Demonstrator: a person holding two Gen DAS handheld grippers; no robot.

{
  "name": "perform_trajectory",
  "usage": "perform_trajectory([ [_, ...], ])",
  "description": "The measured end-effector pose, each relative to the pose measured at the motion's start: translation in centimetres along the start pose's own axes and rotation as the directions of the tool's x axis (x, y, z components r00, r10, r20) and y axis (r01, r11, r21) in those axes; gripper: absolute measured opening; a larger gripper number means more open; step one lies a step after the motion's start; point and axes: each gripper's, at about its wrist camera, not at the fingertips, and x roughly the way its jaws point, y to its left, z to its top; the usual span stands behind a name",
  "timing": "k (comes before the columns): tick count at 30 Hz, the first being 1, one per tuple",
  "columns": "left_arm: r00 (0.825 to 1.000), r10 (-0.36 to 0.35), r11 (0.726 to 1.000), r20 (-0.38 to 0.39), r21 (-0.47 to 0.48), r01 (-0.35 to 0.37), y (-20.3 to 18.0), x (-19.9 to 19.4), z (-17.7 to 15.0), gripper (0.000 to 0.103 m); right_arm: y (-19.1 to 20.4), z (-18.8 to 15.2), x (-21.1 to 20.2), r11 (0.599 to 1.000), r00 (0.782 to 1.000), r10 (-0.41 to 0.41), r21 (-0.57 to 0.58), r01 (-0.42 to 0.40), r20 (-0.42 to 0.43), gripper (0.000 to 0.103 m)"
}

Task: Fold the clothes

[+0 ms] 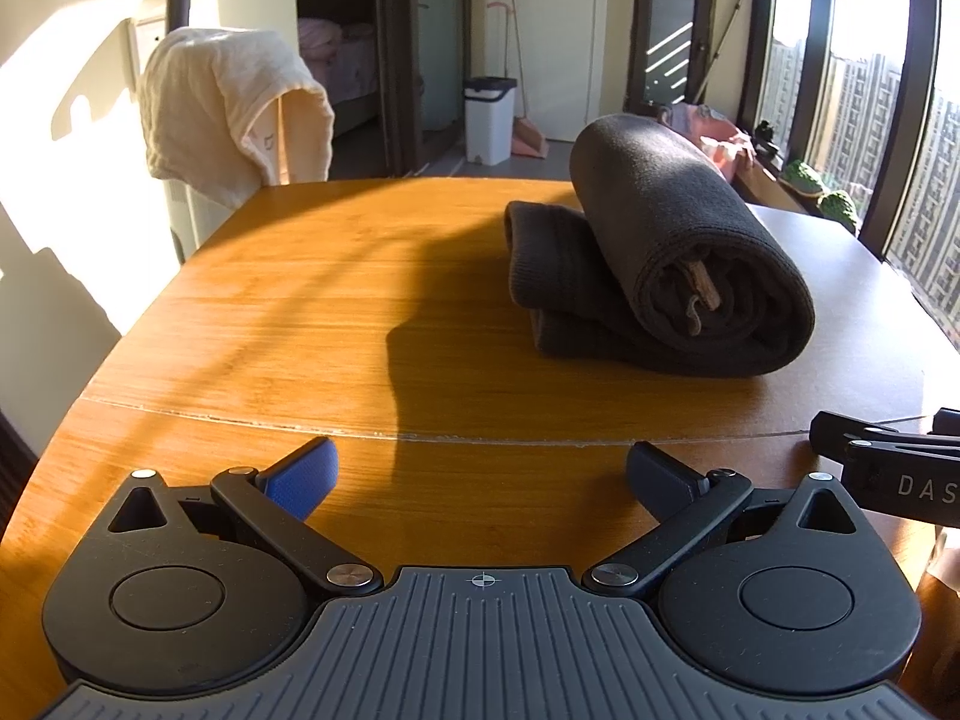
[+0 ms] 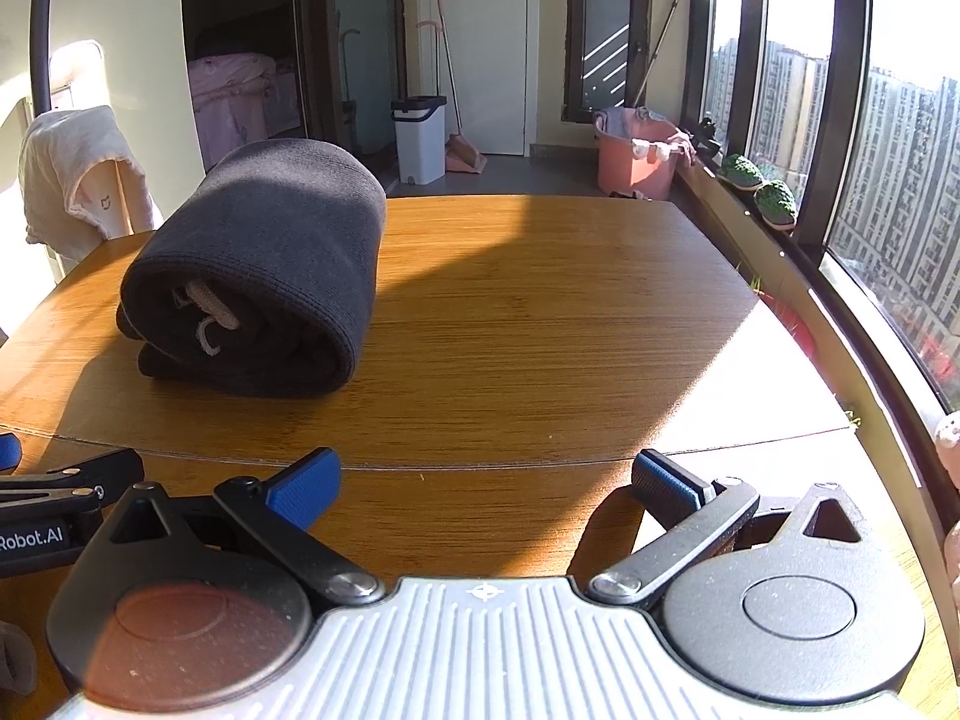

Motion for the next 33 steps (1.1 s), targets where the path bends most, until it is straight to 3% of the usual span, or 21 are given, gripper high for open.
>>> perform_trajectory([
  [33, 1.0, -0.005, 1.0, -0.004, 0.009, 0.005, -0.14, -0.26, -0.25, 0.103, 0.27, -0.04, -0.13, 1.0, 1.0, 0.011, -0.014, -0.011, 0.003, 0.103],
])
